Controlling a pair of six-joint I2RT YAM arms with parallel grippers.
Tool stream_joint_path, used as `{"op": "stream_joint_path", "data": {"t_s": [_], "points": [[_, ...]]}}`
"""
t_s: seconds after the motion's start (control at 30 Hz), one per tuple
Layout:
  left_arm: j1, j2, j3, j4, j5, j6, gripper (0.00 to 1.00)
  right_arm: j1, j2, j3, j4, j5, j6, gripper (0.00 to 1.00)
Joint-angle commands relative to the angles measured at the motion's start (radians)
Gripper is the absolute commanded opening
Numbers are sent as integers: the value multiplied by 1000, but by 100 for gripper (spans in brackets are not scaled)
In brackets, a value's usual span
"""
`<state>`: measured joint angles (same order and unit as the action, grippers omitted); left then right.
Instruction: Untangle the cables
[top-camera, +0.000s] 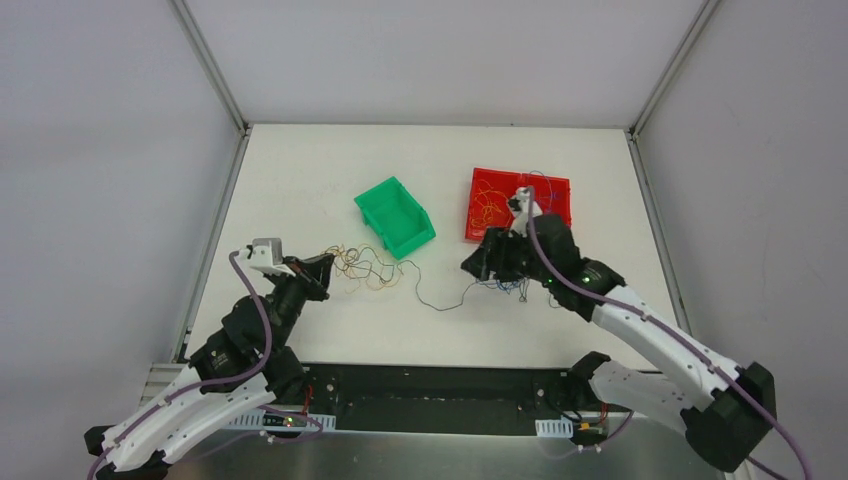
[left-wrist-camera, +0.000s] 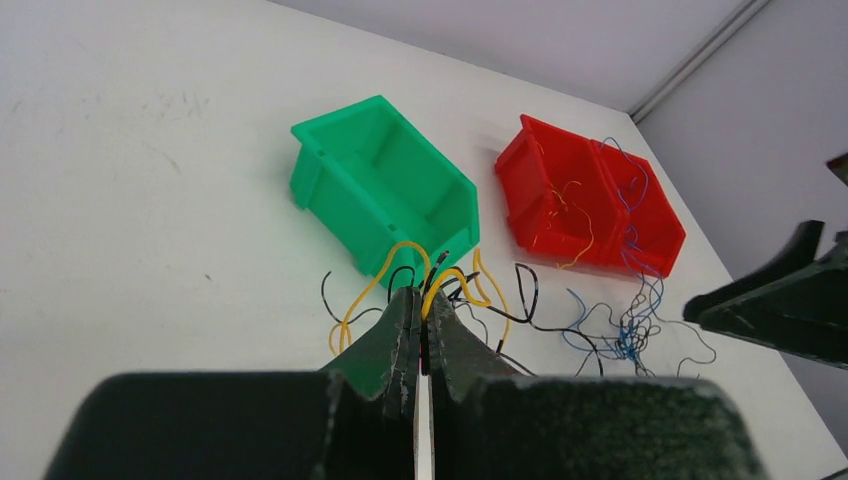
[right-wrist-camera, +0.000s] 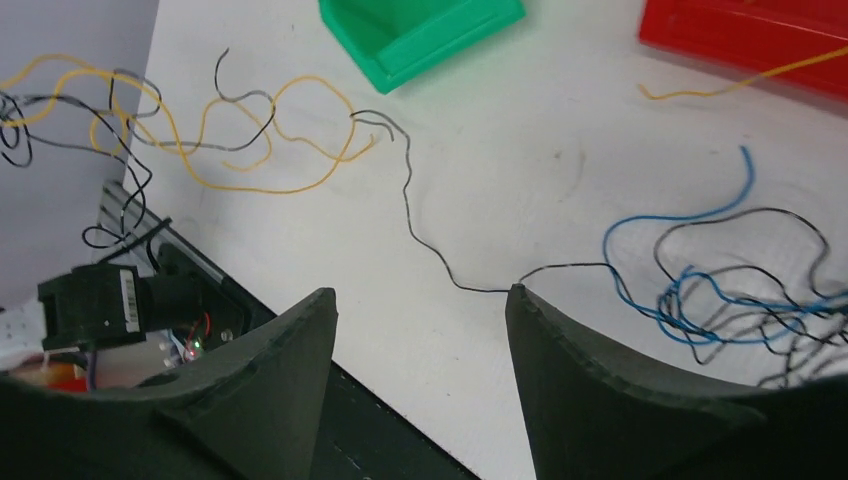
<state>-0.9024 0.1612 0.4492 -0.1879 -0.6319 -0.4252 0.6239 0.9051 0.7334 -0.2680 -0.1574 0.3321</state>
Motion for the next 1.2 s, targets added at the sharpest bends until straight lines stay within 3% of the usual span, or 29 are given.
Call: {"op": "stream_joint_path", "data": {"t_s": [0.0,0.13,0.27,0.43,0.57,0.83,1.17], "points": [[2,-3,3,76,95,50,0,111,132,64,217,12,-119,68],[3,12,-9,163,342,130,0,117,210,65,383,-139,-120,73],[2,94,13,215,574,175,2,119,122,-26,538,-226,-77,73],[2,195,30,284,779,191,2,124,-5,-108,506,-212,-120,73],[2,237,41,297,809,194,2,142,4,-109,517,-343,-132,65],[2,214,28,318,819,194,2,248,79,-53,401,-265,-235,52],[3,174,18,306,771,198,2,304,136,-19,369,-255,-278,49]]}}
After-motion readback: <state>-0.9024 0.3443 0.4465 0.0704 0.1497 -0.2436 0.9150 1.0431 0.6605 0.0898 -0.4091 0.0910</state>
